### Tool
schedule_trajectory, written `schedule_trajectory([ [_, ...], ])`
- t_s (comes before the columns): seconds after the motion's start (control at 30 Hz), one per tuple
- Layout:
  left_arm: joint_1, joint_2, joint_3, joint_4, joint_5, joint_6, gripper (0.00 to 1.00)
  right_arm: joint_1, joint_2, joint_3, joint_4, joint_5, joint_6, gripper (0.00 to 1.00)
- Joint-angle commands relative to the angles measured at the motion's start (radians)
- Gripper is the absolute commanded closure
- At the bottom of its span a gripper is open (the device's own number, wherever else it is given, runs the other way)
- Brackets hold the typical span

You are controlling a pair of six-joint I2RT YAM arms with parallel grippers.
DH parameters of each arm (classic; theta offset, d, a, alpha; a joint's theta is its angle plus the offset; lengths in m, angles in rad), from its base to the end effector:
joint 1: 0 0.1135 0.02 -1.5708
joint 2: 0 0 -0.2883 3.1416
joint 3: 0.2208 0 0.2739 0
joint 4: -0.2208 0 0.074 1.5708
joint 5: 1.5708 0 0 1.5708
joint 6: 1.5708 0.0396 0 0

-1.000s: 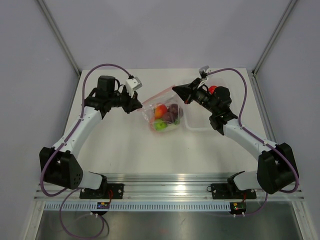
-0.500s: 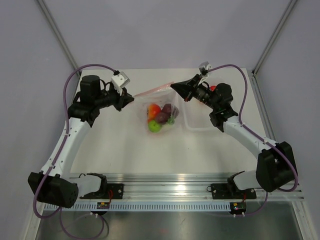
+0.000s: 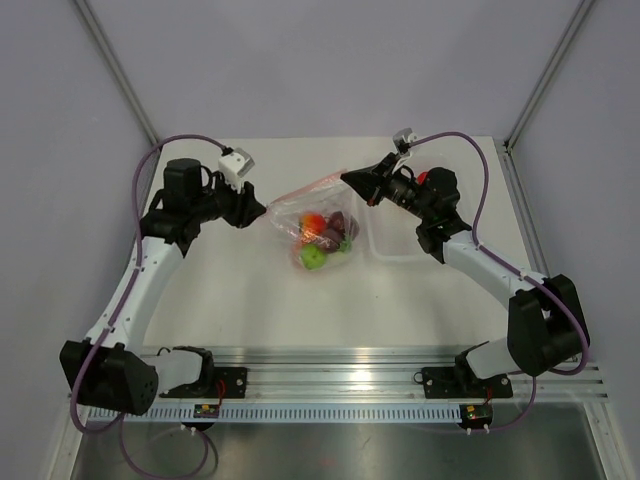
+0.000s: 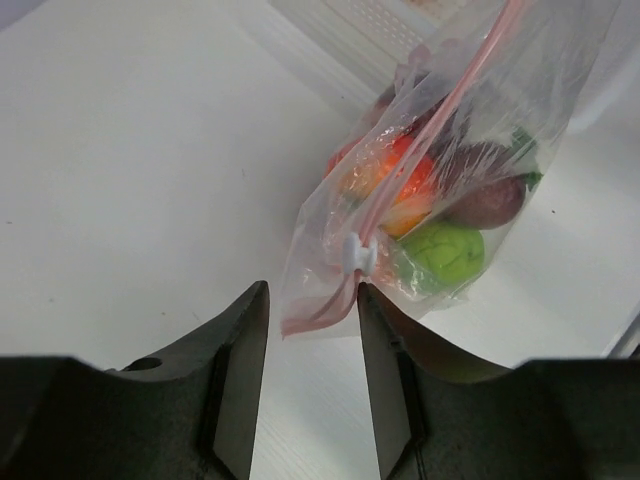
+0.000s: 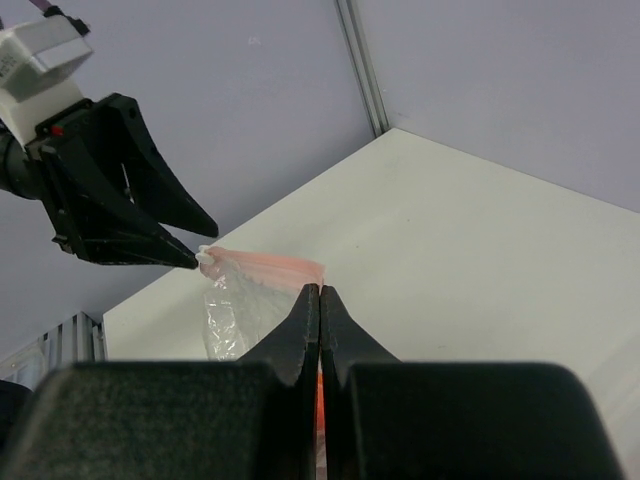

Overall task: Place the food in the zip-top bag and seal the zipper
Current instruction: Zip the zipper food storage bag at the center of the board.

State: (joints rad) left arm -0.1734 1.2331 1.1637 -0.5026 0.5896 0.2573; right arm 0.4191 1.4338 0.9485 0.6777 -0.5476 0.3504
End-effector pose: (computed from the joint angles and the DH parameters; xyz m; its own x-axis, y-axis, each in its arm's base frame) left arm 0.2771 -0.0709 0.3690 -0.3620 0.2781 -0.8897 0.7197 0.6900 -0.0771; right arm 0.3121 0.1616 0.3481 -0.1155 0.2694 -0.9561 -0.8247 0.5105 0.2434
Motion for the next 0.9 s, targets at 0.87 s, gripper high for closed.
schedule_trajectory([
  [0.87, 0.117, 0.028, -0.131, 0.157, 0.266, -0.130, 0.47, -0.005, -0.003, 0.059, 0.017, -0.037, 0.004, 1.00],
])
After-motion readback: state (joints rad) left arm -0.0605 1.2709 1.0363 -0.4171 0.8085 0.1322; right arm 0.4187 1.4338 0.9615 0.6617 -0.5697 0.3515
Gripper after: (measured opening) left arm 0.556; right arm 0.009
